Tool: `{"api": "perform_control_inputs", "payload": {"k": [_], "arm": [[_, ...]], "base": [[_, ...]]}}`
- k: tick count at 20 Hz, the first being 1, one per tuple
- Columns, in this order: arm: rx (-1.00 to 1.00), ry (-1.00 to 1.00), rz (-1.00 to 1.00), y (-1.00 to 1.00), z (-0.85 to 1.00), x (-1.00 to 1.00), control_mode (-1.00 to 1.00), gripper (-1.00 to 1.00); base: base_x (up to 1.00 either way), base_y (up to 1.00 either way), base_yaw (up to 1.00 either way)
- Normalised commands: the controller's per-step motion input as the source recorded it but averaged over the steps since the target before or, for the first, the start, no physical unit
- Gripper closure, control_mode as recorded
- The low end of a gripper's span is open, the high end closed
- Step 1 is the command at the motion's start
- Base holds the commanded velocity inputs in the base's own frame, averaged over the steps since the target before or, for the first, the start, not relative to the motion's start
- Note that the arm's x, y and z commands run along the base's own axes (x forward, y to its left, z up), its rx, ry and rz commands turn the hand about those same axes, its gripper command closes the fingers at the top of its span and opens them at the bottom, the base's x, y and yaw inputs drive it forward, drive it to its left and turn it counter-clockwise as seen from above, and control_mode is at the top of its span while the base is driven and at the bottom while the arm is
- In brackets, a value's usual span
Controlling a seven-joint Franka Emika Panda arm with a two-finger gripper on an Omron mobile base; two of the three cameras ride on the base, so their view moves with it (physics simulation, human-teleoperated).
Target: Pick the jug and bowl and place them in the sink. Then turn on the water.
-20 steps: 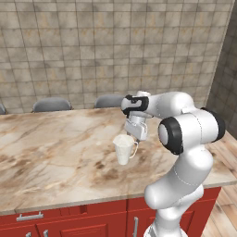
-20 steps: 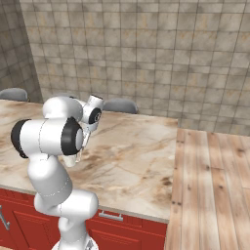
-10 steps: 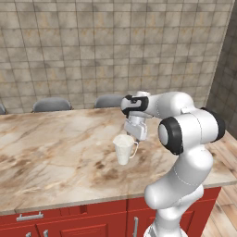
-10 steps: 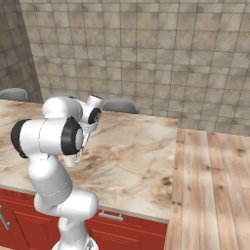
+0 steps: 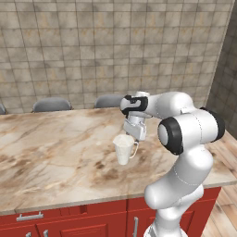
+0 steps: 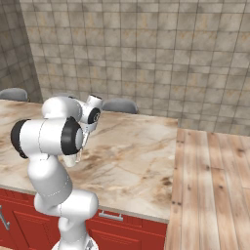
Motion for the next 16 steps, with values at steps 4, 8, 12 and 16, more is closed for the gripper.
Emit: {"api": "perform_control_inputs", "payload": {"k": [4, 8, 12, 16], "arm": [[0.0, 0.0, 0.0, 0.0, 0.0, 0.0, -1.0, -1.0], [0.0, 0.01, 0.0, 0.0, 0.0, 0.0, -1.0, -1.0], [0.0, 0.0, 0.0, -0.05, 0.0, 0.0, -1.0, -1.0], [0.0, 0.01, 0.0, -0.03, 0.09, 0.0, -1.0, -1.0]], "base": [[0.0, 0.0, 0.0], [0.0, 0.0, 0.0], [0.0, 0.0, 0.0], [0.0, 0.0, 0.0]]}}
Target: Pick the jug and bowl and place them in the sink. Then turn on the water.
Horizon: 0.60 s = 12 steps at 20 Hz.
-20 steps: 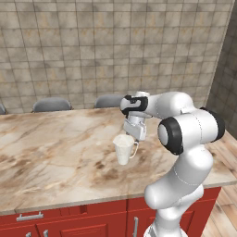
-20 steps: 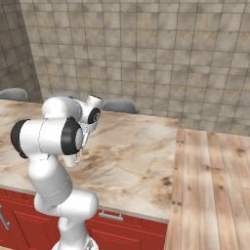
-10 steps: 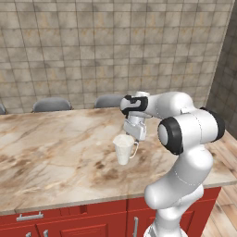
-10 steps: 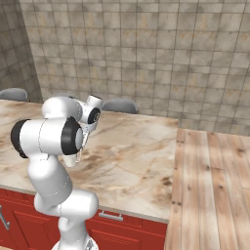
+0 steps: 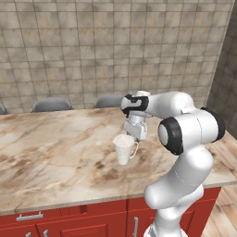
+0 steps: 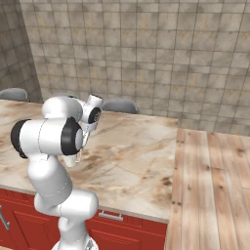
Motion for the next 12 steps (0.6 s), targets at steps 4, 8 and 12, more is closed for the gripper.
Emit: {"api": "perform_control_inputs", "payload": {"k": [4, 8, 12], "arm": [[0.0, 0.04, 0.0, -0.01, 0.11, 0.0, -1.0, -1.0], [0.0, 0.04, 0.0, -0.01, 0.12, 0.0, -1.0, -1.0], [0.0, 0.04, 0.0, -0.06, 0.07, -0.01, -1.0, -1.0]], "base": [[0.0, 0.0, 0.0], [0.0, 0.0, 0.0], [0.0, 0.0, 0.0]]}}
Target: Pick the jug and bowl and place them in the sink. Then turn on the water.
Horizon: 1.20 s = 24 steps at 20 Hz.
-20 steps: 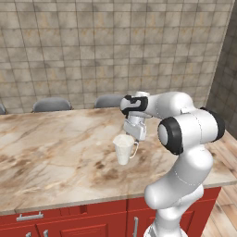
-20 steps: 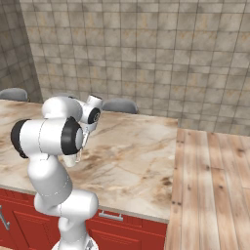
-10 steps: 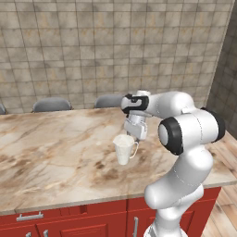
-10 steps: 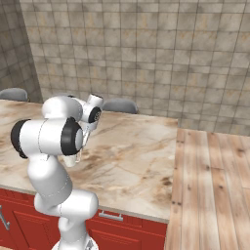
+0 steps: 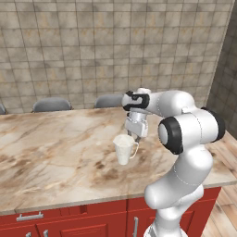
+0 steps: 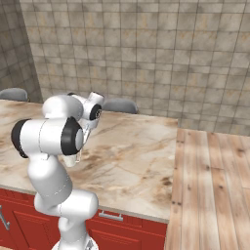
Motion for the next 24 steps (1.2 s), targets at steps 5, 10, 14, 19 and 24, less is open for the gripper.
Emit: {"api": "perform_control_inputs", "payload": {"k": [5, 10, 14, 19, 24], "arm": [[0.0, 0.03, 0.0, -0.08, 0.01, 0.0, -1.0, -1.0], [0.0, 0.04, 0.0, -0.07, 0.0, -0.02, -1.0, -1.0], [0.0, 0.04, 0.0, -0.05, 0.0, -0.1, -1.0, -1.0], [0.0, 0.03, 0.0, -0.01, 0.01, -0.1, -1.0, -1.0], [0.0, 0.02, -0.03, 0.0, 0.03, -0.06, -1.0, -1.0]], "base": [[0.0, 0.0, 0.0], [0.0, 0.0, 0.0], [0.0, 0.0, 0.0], [0.0, 0.0, 0.0], [0.0, 0.0, 0.0]]}}
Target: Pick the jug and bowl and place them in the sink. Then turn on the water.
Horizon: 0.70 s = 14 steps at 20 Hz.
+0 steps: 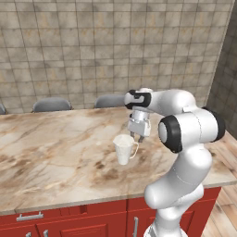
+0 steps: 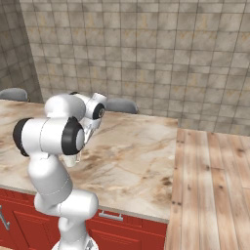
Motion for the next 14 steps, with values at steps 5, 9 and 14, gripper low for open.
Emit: {"api": "perform_control_inputs", "payload": {"k": [5, 9, 14], "arm": [[0.0, 0.0, -0.06, 0.0, 0.07, -0.13, -1.0, -1.0], [0.0, 0.0, -0.05, -0.01, 0.03, -0.2, -1.0, -1.0], [0.0, 0.0, -0.04, -0.01, 0.0, -0.28, -1.0, -1.0]], "base": [[0.0, 0.0, 0.0], [0.0, 0.0, 0.0], [0.0, 0.0, 0.0]]}}
